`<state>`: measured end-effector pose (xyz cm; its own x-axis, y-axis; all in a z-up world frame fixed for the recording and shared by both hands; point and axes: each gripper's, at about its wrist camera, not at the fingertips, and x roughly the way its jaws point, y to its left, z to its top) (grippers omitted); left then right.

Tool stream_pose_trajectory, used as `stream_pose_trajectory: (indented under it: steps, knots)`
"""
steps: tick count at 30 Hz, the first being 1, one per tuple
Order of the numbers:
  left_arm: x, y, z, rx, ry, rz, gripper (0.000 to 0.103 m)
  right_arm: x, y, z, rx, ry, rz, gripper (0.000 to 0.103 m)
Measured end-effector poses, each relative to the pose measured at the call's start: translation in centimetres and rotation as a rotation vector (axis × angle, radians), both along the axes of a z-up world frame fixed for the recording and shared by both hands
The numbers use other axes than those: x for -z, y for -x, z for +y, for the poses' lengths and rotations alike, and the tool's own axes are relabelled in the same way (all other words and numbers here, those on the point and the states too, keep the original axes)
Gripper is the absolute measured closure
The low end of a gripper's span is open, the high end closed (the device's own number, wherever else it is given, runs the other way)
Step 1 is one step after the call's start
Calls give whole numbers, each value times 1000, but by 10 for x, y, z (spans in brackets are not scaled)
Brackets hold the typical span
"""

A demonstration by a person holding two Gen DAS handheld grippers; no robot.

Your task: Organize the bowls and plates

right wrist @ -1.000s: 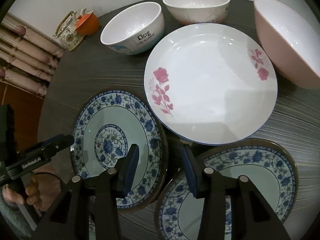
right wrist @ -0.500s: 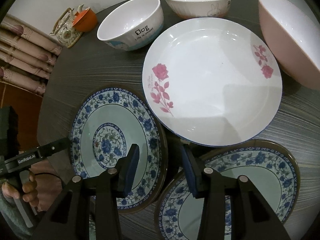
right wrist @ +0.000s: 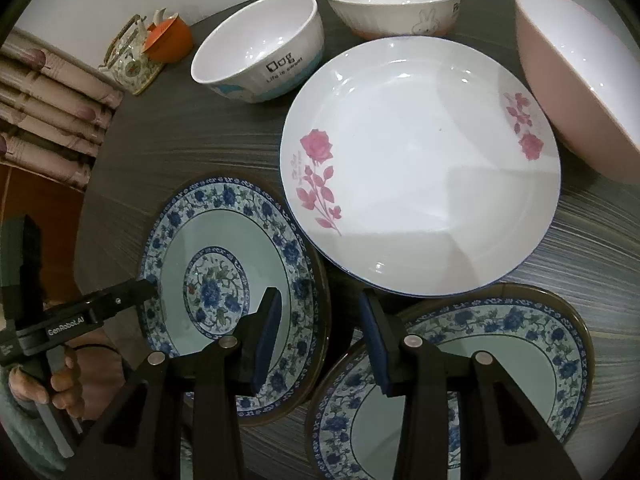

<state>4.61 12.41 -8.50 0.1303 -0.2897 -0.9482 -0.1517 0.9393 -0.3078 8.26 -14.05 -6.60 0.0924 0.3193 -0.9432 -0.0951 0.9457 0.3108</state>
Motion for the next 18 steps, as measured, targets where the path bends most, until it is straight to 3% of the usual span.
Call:
stream_pose_trajectory:
  steps: [2,7,18]
  knots:
    - [0,-1,-1,2,5,-5,78,4,0,0,-1,-4,10,71]
    - [1,-4,-7,7,-22,-18,83,10,-1,5,-6,-18,21,85]
    - [-11,-6,6,-6,-70,-72,84,10,9,18,2,-7,8,88]
